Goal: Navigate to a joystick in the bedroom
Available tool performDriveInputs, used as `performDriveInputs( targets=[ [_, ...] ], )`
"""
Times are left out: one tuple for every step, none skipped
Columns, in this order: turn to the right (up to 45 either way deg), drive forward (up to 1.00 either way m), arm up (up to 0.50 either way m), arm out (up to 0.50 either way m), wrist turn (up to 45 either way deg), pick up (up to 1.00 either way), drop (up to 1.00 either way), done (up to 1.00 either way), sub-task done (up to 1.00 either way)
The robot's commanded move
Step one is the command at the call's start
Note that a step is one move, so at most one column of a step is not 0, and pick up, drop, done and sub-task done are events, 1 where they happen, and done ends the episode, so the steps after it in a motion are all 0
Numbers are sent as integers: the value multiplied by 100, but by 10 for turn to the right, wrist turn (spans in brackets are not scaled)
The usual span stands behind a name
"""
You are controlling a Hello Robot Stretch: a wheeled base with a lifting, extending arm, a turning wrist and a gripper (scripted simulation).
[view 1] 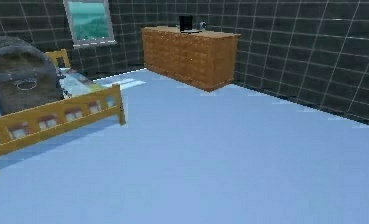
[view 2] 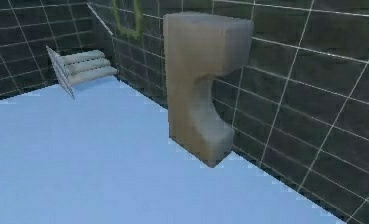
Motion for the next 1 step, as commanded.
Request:
performDriveInputs(
  targets=[
    [450,0,0,0,0,0,0,0,0]
  ],
)
